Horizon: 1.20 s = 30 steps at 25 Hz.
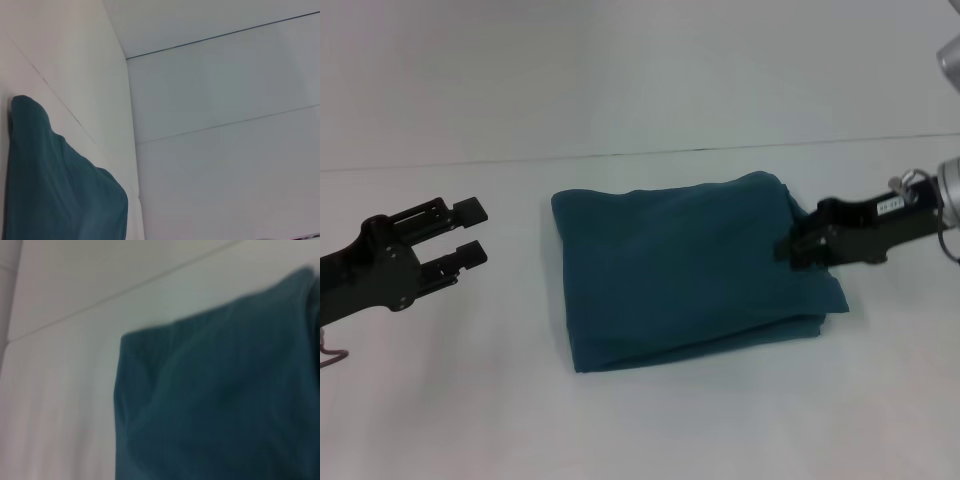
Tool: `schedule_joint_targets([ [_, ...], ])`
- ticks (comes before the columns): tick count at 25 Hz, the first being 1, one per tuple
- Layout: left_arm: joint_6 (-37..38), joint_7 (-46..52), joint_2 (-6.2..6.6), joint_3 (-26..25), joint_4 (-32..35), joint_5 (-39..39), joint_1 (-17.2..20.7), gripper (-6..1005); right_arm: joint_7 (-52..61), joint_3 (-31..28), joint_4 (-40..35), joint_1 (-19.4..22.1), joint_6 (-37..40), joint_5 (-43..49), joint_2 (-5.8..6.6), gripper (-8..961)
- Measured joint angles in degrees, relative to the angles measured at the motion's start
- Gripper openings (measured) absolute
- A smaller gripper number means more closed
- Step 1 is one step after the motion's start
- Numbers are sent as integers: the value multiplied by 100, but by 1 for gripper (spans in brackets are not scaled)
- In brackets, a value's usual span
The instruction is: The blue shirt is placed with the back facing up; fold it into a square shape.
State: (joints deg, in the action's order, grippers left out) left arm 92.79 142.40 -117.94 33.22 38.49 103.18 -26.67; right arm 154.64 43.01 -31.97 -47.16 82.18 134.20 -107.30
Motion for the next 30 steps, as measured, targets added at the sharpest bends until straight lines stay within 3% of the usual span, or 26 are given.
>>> schedule_joint_targets([
  [4, -11, -1, -10, 0, 0, 0, 5, 691, -52, 69, 174, 41, -96, 98, -69, 295],
  [12, -15, -1, -10, 0, -5, 0, 12, 693, 226, 114, 258, 20, -553, 990, -69, 306],
  [17, -6, 0, 7, 32, 2, 29, -4, 695, 151, -165, -275, 85, 128, 635, 50, 313],
  [21, -32, -12, 42, 366, 227, 332, -58, 696, 109, -348, -811, 139, 568, 393, 164, 318],
  [25, -464, 76, -32, 649, 542, 1137, -178, 698, -109, -370, -876, 88, 660, 299, 284, 324],
  [30, -931, 281, -98, 1076, 471, 1619, -505, 699, -154, -392, -881, 61, 668, 292, 375, 331],
])
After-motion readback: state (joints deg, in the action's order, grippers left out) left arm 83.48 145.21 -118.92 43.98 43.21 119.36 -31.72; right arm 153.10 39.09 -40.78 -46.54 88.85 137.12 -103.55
